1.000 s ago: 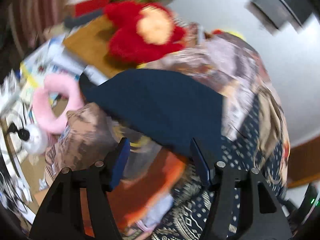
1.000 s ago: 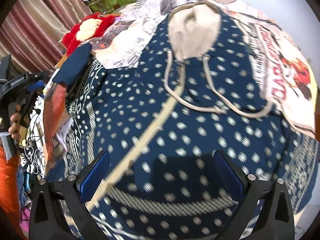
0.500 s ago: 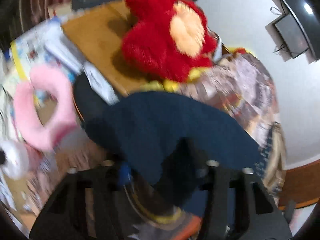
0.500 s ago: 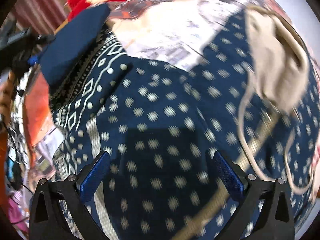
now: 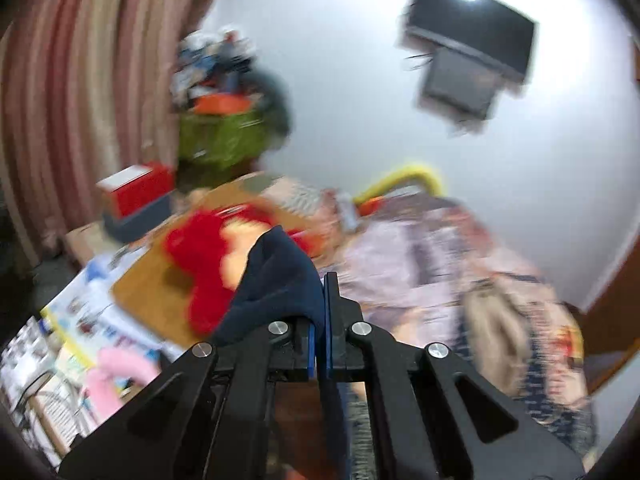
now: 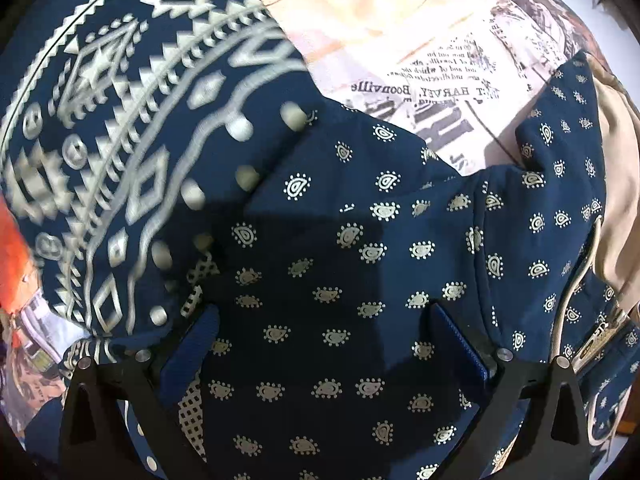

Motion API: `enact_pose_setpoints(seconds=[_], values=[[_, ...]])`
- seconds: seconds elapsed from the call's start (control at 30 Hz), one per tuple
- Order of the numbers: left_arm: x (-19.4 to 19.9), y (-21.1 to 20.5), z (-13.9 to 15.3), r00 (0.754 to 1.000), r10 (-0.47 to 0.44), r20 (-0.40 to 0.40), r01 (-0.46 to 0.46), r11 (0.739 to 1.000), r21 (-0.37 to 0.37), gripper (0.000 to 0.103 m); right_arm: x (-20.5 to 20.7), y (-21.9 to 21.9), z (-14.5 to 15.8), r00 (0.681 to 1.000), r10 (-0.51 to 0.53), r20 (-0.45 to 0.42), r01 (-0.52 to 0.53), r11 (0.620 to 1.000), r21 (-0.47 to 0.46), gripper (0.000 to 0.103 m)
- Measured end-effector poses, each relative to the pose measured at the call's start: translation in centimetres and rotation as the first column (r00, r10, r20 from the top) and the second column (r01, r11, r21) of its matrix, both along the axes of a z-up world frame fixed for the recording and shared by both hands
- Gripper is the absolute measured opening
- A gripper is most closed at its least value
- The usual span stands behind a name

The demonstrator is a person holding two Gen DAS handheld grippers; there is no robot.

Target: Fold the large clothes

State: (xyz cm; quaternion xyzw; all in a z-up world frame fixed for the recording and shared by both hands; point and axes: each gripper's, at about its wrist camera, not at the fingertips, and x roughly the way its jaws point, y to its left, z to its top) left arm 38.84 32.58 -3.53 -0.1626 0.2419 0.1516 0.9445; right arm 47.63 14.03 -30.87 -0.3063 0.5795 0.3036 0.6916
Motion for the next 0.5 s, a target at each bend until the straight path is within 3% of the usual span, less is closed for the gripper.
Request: enact_pose_setpoints(seconds=[0.17, 0.27, 0.4, 0.5], values=[[0.8, -6.9, 3.4, 0.984, -0.175, 0.036, 0.175, 0.985, 0.004, 0.002, -0.6, -2.8, 3.1, 0.998, -0.041, -0.054, 0.045, 0.996, 0.070, 0.103], [1.5, -10.9, 3.6, 0.965, -0.261, 0.024, 0.261, 0.965, 0.000, 0.002, -1.5, -6.1, 6.5, 0.998, -0.065, -0.006, 0.065, 0.989, 0.129, 0.103], [2.9, -17.7, 2.0, 0.925, -0.377, -0.041, 0.378, 0.926, 0.015, 0.002, -2.9, -12.3, 11.8, 0.989, -0.137, 0.055, 0.122, 0.968, 0.221, 0.103], [3.9, -23.6, -1.1, 0.873, -0.471, -0.127, 0.475, 0.880, 0.005, 0.002, -3.6, -18.5, 15.1, 0.970, -0.232, 0.077, 0.200, 0.935, 0.293, 0.103]])
